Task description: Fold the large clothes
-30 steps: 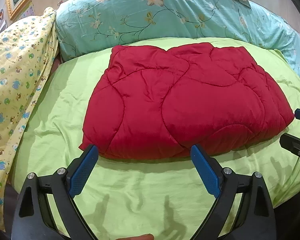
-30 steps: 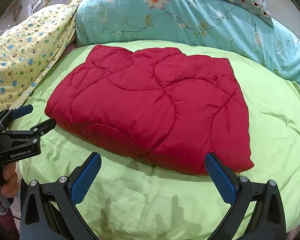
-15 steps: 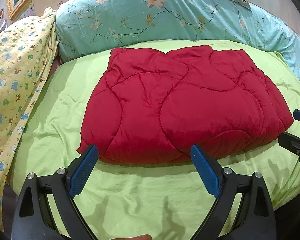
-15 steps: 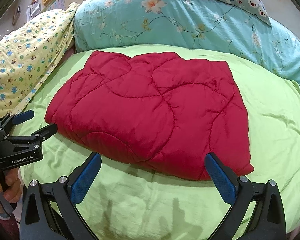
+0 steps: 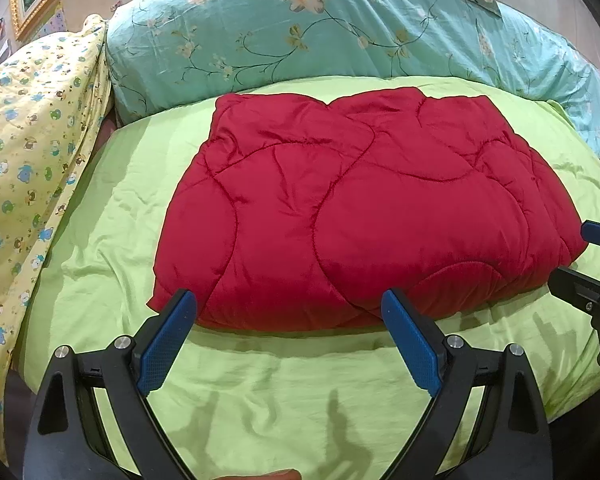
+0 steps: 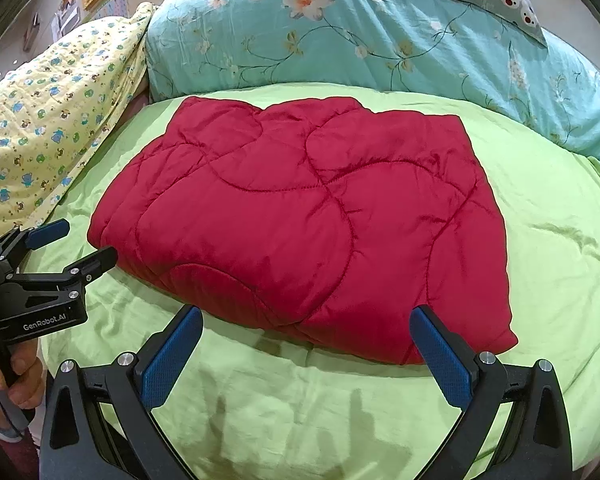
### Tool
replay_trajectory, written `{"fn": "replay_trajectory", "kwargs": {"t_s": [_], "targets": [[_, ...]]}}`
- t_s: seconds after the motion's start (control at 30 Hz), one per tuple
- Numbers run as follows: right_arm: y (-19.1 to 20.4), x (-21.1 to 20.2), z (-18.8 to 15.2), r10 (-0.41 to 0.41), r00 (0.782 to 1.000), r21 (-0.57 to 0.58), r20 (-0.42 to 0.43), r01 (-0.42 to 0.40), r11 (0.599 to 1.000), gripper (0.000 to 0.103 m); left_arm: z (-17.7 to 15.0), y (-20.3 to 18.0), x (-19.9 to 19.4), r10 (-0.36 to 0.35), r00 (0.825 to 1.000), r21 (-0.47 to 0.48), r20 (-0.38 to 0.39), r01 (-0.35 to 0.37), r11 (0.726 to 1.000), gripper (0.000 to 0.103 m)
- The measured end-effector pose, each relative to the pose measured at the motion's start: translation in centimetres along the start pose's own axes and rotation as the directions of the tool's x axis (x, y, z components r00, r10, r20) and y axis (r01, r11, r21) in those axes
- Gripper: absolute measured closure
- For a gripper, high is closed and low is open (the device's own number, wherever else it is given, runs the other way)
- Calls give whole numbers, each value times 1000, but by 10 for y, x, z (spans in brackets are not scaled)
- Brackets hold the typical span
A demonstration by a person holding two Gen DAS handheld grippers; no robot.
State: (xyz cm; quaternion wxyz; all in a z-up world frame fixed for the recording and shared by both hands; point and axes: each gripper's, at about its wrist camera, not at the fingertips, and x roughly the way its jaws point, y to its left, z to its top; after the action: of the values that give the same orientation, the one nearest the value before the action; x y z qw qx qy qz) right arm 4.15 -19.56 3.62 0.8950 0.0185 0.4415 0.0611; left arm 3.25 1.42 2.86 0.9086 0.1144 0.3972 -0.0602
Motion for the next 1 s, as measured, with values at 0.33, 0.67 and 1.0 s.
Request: {"fn": "replay_trajectory", "kwargs": {"t_s": [0.33, 0.67, 1.0], "targets": [[0, 1, 1, 3, 1000, 0, -2, -3, 1000, 0, 0, -1, 3, -3, 1000, 2, -6, 3, 1000, 8], [0, 2, 1, 4, 1000, 0, -4, -4, 1000, 0, -1, -1, 3, -2, 1000, 0, -7, 2, 1000, 8], [0, 1, 1, 5, 1000, -2, -4, -5, 1000, 0, -1, -1, 2, -2, 1000, 0, -6, 2, 1000, 8]]}}
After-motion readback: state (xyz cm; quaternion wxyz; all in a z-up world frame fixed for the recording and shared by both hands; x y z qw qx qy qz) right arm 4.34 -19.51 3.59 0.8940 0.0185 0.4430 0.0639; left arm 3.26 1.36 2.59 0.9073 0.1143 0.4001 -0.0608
